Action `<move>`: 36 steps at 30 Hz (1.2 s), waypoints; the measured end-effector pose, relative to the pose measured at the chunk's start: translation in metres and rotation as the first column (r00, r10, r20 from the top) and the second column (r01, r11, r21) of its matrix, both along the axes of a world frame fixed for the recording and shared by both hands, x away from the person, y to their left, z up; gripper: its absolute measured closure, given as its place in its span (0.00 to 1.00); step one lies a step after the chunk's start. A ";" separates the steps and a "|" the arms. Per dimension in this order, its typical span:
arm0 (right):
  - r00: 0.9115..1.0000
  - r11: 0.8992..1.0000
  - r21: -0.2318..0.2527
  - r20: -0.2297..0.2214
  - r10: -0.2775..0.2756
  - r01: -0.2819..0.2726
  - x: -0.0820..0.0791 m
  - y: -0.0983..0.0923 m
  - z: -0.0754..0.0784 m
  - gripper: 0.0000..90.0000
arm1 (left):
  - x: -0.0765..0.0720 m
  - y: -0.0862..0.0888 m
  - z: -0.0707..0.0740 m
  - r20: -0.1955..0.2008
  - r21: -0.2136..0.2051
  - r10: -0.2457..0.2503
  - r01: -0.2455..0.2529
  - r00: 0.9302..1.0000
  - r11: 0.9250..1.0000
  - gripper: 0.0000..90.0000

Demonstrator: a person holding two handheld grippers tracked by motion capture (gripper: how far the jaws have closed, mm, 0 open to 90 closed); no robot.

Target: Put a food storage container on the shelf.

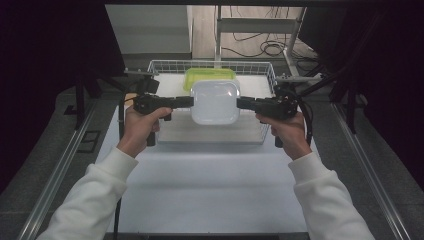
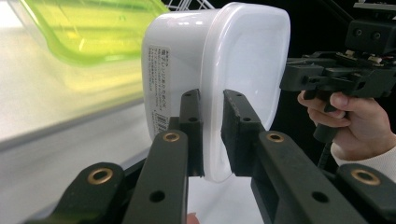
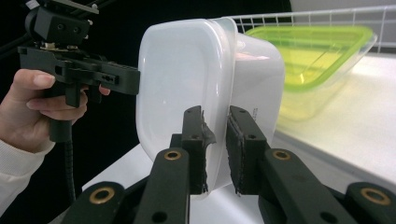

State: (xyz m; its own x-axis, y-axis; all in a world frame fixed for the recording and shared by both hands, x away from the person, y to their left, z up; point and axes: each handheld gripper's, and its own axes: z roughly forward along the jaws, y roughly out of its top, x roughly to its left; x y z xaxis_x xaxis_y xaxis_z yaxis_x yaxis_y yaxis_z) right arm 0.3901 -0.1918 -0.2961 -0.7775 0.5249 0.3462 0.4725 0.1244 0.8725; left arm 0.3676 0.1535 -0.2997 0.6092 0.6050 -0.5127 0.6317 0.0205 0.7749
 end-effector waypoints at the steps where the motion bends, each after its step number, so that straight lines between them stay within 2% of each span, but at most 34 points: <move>1: 1.000 1.000 0.009 -0.001 -0.004 0.004 0.004 0.000 0.003 0.85 | 0.002 0.000 0.002 0.002 0.003 -0.001 0.001 1.000 1.000 0.88; 21: 1.000 0.999 0.032 -0.020 -0.005 0.006 0.037 0.008 0.028 0.85 | 0.037 0.009 0.031 -0.015 -0.003 0.008 -0.008 1.000 1.000 0.88; 28: 0.999 0.999 0.043 -0.034 -0.005 0.006 0.051 0.015 0.040 0.86 | 0.055 0.016 0.044 -0.030 -0.003 0.007 -0.007 1.000 1.000 0.87; 36: 0.999 0.999 0.046 -0.038 -0.007 0.009 0.059 0.018 0.050 0.86 | 0.064 0.019 0.055 -0.029 0.002 0.012 -0.012 1.000 1.000 0.87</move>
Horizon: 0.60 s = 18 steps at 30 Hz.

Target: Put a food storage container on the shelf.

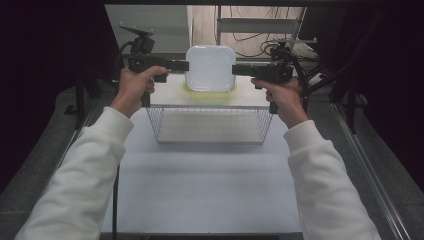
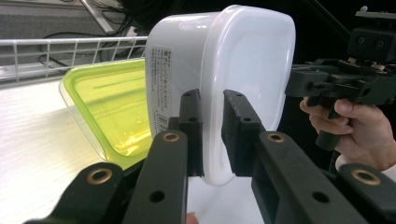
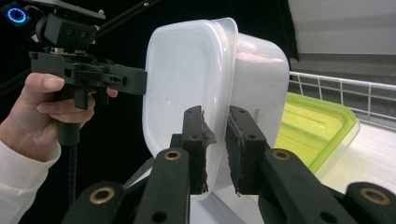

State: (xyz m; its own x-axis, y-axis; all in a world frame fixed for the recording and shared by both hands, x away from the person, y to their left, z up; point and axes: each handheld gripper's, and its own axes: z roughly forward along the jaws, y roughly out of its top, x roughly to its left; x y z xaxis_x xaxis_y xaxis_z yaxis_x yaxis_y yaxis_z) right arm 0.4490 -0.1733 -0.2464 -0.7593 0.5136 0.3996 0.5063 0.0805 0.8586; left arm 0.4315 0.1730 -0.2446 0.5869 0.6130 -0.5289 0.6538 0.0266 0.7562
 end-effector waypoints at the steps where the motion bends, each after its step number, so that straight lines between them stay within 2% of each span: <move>1: 1.000 1.000 0.005 -0.007 -0.003 0.003 0.003 0.001 0.001 0.86 | 0.001 0.000 0.000 -0.001 -0.002 0.002 -0.002 1.000 1.000 0.87; 3: 1.000 1.000 0.006 -0.013 -0.005 0.005 0.006 0.002 0.001 0.86 | 0.005 0.001 0.001 -0.009 0.004 0.005 -0.005 1.000 1.000 0.87; 5: 0.999 1.000 0.002 -0.030 -0.011 0.011 0.013 0.003 -0.001 0.86 | 0.014 0.001 -0.003 -0.038 -0.005 0.011 -0.011 0.999 1.000 0.87; 8: 0.998 1.000 -0.001 -0.067 -0.018 0.018 0.023 0.003 -0.006 0.85 | 0.025 0.002 -0.008 -0.062 -0.010 0.010 -0.011 0.998 1.000 0.87; 9: 0.998 1.000 -0.001 -0.067 -0.018 0.018 0.023 0.003 -0.006 0.85 | 0.025 0.002 -0.008 -0.062 -0.010 0.010 -0.011 0.998 1.000 0.87; 10: 0.996 1.000 0.005 -0.086 -0.023 0.023 0.028 0.004 -0.009 0.85 | 0.031 0.003 -0.012 -0.083 -0.019 0.013 -0.014 0.996 1.000 0.87; 11: 0.996 1.000 0.005 -0.086 -0.023 0.023 0.028 0.004 -0.009 0.85 | 0.031 0.003 -0.012 -0.083 -0.019 0.013 -0.014 0.996 1.000 0.87; 14: 0.993 1.000 0.013 -0.115 -0.022 0.023 0.035 0.006 -0.014 0.85 | 0.040 0.008 -0.017 -0.116 -0.048 0.016 -0.022 0.993 0.999 0.87; 16: 0.992 0.999 0.024 -0.123 -0.019 0.022 0.037 0.006 -0.014 0.85 | 0.042 0.008 -0.017 -0.120 -0.055 0.015 -0.022 0.993 0.998 0.87; 18: 0.989 0.999 0.034 -0.149 -0.022 0.027 0.042 0.006 -0.015 0.85 | 0.046 0.009 -0.017 -0.131 -0.065 0.004 -0.013 0.991 0.998 0.87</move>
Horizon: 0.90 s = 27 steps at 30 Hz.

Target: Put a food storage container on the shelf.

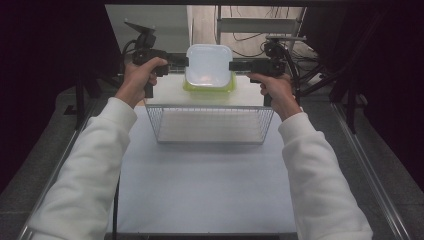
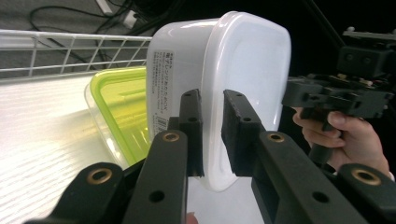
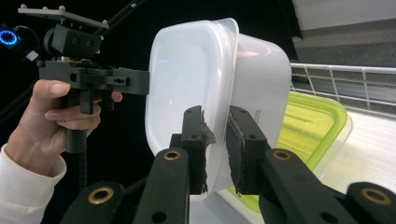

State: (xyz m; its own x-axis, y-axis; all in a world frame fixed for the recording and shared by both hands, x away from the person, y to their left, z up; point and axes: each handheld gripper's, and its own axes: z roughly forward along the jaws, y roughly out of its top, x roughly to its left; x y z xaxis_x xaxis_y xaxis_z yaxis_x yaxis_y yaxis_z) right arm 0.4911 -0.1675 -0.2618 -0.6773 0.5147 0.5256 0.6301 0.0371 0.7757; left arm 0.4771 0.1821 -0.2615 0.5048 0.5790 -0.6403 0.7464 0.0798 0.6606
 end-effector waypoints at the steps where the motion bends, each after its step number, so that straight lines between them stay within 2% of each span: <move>1: 1.000 1.000 -0.003 -0.012 -0.005 0.005 0.002 0.000 0.001 0.84 | 0.000 0.000 0.000 0.000 0.000 0.000 0.000 1.000 1.000 0.87; 4: 0.999 1.000 -0.004 -0.032 -0.011 0.011 0.005 0.001 0.001 0.84 | 0.006 0.001 -0.001 -0.026 -0.013 0.007 -0.007 1.000 1.000 0.87; 6: 0.996 1.000 0.009 -0.082 -0.018 0.018 0.013 0.002 0.003 0.82 | 0.013 0.003 -0.004 -0.050 -0.034 0.017 -0.018 0.999 0.999 0.86; 9: 0.994 1.000 0.007 -0.104 -0.027 0.028 0.018 0.003 0.002 0.81 | 0.018 0.003 -0.006 -0.066 -0.053 0.019 -0.022 0.998 0.998 0.85; 10: 0.989 0.999 0.019 -0.141 -0.041 0.044 0.025 0.003 0.000 0.79 | 0.021 0.003 -0.008 -0.074 -0.063 0.019 -0.024 0.997 0.998 0.85; 11: 0.989 0.999 0.019 -0.141 -0.041 0.044 0.025 0.003 0.000 0.79 | 0.022 0.003 -0.009 -0.079 -0.073 0.024 -0.030 0.997 0.997 0.85; 14: 0.983 0.997 0.048 -0.177 -0.054 0.064 0.031 0.002 -0.004 0.77 | 0.027 0.003 -0.013 -0.102 -0.100 0.032 -0.042 0.994 0.994 0.84; 19: 0.974 0.993 0.068 -0.215 -0.077 0.094 0.040 0.004 -0.009 0.75 | 0.032 0.004 -0.018 -0.118 -0.123 0.038 -0.052 0.992 0.991 0.82; 23: 0.969 0.993 0.068 -0.234 -0.079 0.097 0.043 0.004 -0.012 0.73 | 0.034 0.004 -0.021 -0.129 -0.127 0.033 -0.049 0.991 0.991 0.79; 27: 0.971 0.993 0.071 -0.224 -0.077 0.095 0.043 0.004 -0.012 0.72 | 0.035 0.003 -0.022 -0.108 -0.134 0.038 -0.052 0.993 0.990 0.76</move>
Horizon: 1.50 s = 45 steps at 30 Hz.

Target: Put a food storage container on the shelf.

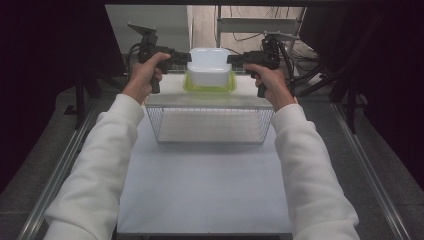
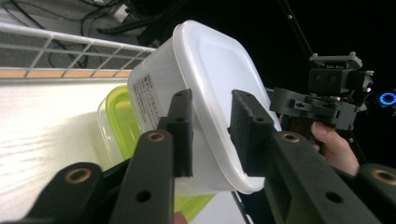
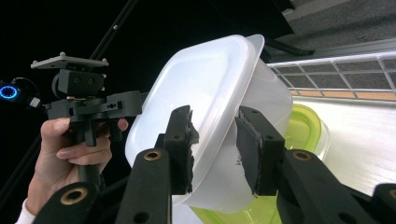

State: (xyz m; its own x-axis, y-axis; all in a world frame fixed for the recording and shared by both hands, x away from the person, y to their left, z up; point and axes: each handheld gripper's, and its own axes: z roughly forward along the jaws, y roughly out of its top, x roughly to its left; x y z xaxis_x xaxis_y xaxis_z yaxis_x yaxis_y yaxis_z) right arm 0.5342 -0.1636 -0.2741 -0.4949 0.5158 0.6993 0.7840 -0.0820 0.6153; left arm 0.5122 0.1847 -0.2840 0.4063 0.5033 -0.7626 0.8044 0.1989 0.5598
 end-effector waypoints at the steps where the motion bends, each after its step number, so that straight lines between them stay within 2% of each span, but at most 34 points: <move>1: 1.000 1.000 -0.003 0.008 0.000 0.000 0.000 0.000 0.000 0.71 | 0.000 0.000 0.000 0.000 0.000 0.000 0.000 1.000 1.000 0.73; 2: 1.000 1.000 -0.003 0.008 0.000 0.000 0.000 0.000 0.000 0.71 | 0.000 -0.001 0.000 0.008 -0.001 -0.002 0.002 1.000 1.000 0.73; 3: 1.000 1.000 -0.016 0.028 -0.004 0.004 -0.001 0.001 0.000 0.64 | -0.001 -0.003 0.001 0.032 0.005 -0.001 0.001 0.999 1.000 0.64; 4: 1.000 1.000 -0.016 0.028 -0.004 0.004 -0.001 0.001 0.000 0.64 | -0.001 -0.003 0.001 0.032 0.005 -0.001 0.001 0.999 1.000 0.60; 5: 0.999 1.000 -0.012 0.054 -0.003 0.004 -0.003 0.002 0.002 0.58 | -0.004 -0.006 0.003 0.060 0.029 0.007 -0.009 0.998 1.000 0.57; 6: 0.998 1.000 -0.017 0.070 -0.002 0.003 -0.004 0.002 0.004 0.55 | -0.004 -0.006 0.003 0.060 0.029 0.007 -0.009 0.998 1.000 0.53; 7: 0.996 1.000 -0.030 0.089 -0.003 0.005 -0.006 0.001 0.005 0.52 | -0.006 -0.007 0.004 0.083 0.043 0.010 -0.014 0.997 0.999 0.50; 8: 0.996 1.000 -0.030 0.089 -0.003 0.005 -0.006 0.001 0.005 0.52 | -0.006 -0.007 0.004 0.083 0.043 0.010 -0.014 0.997 0.999 0.47; 10: 0.990 0.998 -0.053 0.138 -0.012 0.020 -0.012 -0.001 0.010 0.47 | -0.011 -0.008 0.007 0.113 0.073 0.018 -0.026 0.993 0.997 0.44; 11: 0.983 0.997 -0.074 0.182 -0.012 0.026 -0.018 -0.004 0.013 0.42 | -0.014 -0.008 0.008 0.127 0.082 0.019 -0.030 0.992 0.996 0.39; 12: 0.979 0.996 -0.083 0.202 -0.008 0.025 -0.021 -0.006 0.014 0.41 | -0.020 -0.007 0.010 0.152 0.095 0.028 -0.043 0.988 0.995 0.38; 13: 0.976 0.996 -0.087 0.219 -0.006 0.026 -0.023 -0.008 0.015 0.40 | -0.020 -0.007 0.010 0.152 0.095 0.028 -0.043 0.988 0.995 0.36; 14: 0.976 0.996 -0.087 0.219 -0.006 0.026 -0.023 -0.008 0.015 0.40 | -0.024 -0.006 0.012 0.169 0.101 0.034 -0.051 0.985 0.994 0.36; 15: 0.967 0.994 -0.104 0.253 0.002 0.025 -0.029 -0.013 0.014 0.38 | -0.030 -0.002 0.014 0.201 0.115 0.041 -0.065 0.979 0.991 0.33; 16: 0.967 0.994 -0.104 0.253 0.002 0.025 -0.029 -0.013 0.014 0.38 | -0.030 -0.002 0.014 0.201 0.115 0.041 -0.065 0.979 0.991 0.33; 20: 0.960 0.994 -0.109 0.281 0.013 0.019 -0.039 -0.025 0.010 0.37 | -0.046 0.003 0.014 0.263 0.153 0.045 -0.088 0.964 0.984 0.31; 24: 0.951 0.992 -0.125 0.307 0.030 0.009 -0.049 -0.036 0.002 0.36 | -0.059 0.008 0.008 0.272 0.152 0.035 -0.079 0.962 0.985 0.29; 28: 0.950 0.992 -0.125 0.309 0.034 0.005 -0.057 -0.040 -0.001 0.36 | -0.069 0.010 0.004 0.281 0.165 0.027 -0.076 0.959 0.983 0.29; 29: 0.947 0.992 -0.124 0.320 0.035 0.005 -0.059 -0.041 -0.002 0.36 | -0.073 0.011 0.003 0.286 0.171 0.023 -0.075 0.958 0.982 0.29; 33: 0.924 0.985 -0.170 0.375 0.078 -0.014 -0.076 -0.044 -0.003 0.35 | -0.097 0.014 -0.001 0.326 0.197 0.005 -0.073 0.945 0.978 0.29; 34: 0.924 0.985 -0.170 0.375 0.078 -0.014 -0.076 -0.044 -0.003 0.35 | -0.097 0.014 -0.001 0.326 0.197 0.005 -0.073 0.945 0.978 0.29; 35: 0.910 0.982 -0.189 0.405 0.091 -0.015 -0.086 -0.046 -0.004 0.35 | -0.106 0.014 -0.004 0.337 0.200 -0.009 -0.063 0.941 0.978 0.29; 36: 0.906 0.981 -0.193 0.413 0.095 -0.015 -0.089 -0.046 -0.005 0.35 | -0.106 0.014 -0.004 0.337 0.200 -0.009 -0.063 0.941 0.978 0.29; 38: 0.900 0.978 -0.209 0.423 0.104 -0.015 -0.099 -0.049 -0.010 0.35 | -0.122 0.014 -0.012 0.354 0.219 -0.027 -0.055 0.935 0.974 0.29; 39: 0.900 0.977 -0.214 0.422 0.107 -0.016 -0.102 -0.050 -0.012 0.35 | -0.127 0.014 -0.016 0.358 0.225 -0.033 -0.052 0.933 0.973 0.29; 42: 0.893 0.972 -0.235 0.433 0.122 -0.019 -0.116 -0.055 -0.023 0.35 | -0.143 0.013 -0.030 0.357 0.257 -0.044 -0.053 0.933 0.965 0.29; 43: 0.891 0.971 -0.240 0.437 0.126 -0.020 -0.121 -0.057 -0.028 0.35 | -0.143 0.013 -0.030 0.357 0.257 -0.044 -0.053 0.933 0.965 0.29; 44: 0.891 0.971 -0.240 0.437 0.126 -0.020 -0.121 -0.057 -0.028 0.35 | -0.149 0.012 -0.037 0.354 0.266 -0.055 -0.044 0.933 0.963 0.29; 45: 0.885 0.969 -0.248 0.447 0.129 -0.016 -0.133 -0.062 -0.038 0.35 | -0.158 0.011 -0.047 0.350 0.274 -0.060 -0.042 0.935 0.961 0.29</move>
